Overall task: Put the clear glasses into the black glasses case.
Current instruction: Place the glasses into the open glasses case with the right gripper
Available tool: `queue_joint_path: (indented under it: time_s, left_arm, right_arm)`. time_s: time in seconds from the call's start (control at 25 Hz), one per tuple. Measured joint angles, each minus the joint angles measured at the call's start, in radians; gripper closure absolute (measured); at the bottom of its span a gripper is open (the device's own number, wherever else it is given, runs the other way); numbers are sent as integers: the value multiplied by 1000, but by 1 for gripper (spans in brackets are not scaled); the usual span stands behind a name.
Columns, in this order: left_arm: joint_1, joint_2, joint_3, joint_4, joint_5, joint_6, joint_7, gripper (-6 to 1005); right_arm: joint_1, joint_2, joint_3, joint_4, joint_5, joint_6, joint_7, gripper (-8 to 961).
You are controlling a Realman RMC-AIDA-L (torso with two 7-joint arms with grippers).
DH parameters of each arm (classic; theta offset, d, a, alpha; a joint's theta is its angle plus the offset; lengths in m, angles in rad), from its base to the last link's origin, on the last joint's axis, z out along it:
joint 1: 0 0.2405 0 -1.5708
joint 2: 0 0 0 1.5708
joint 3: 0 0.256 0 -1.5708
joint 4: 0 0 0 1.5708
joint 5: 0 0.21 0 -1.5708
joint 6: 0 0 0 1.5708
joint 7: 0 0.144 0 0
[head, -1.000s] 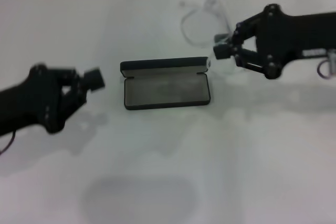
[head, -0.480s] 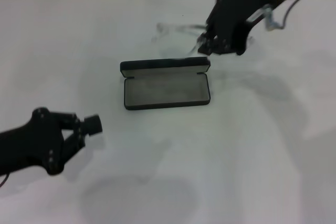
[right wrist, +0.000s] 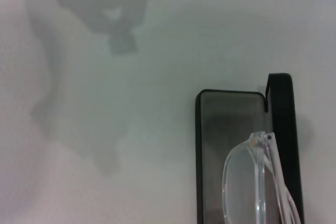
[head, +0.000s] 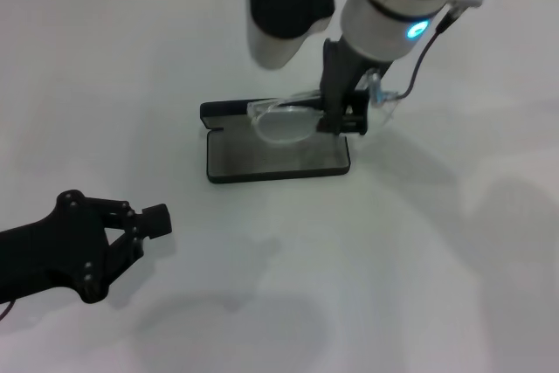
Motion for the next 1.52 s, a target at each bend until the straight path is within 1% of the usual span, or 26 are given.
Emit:
queue_joint_path:
  time_s: [0.2,0.52,0.64,0.8,1.08,1.52]
  left_arm:
    - [-10,-3,-1,2,0,-7,0,967]
    - [-22,-4,-1,-1,-4,-9,1,967]
    - [-23,-4,-2,-1,-4,-10,1,966]
    - [-24,-4,-2,-2,-2,-10,1,966]
    - [-24,-6,-2,-3,1,-10,1,966]
    - [-25,-8,-2,-11,3,-11,3,966]
  right_arm:
    - [-2,0,-56,37,54,72,36,830]
    - [-33,0,-119,52,65,179,97,829]
    - [-37,0,-125,66,65,207,118,829]
    - [-40,0,-167,85,65,244,121,828]
    - [-52,0,-216,80,68,287,121,827]
    - [-63,0,-225,85,81,315,121,825]
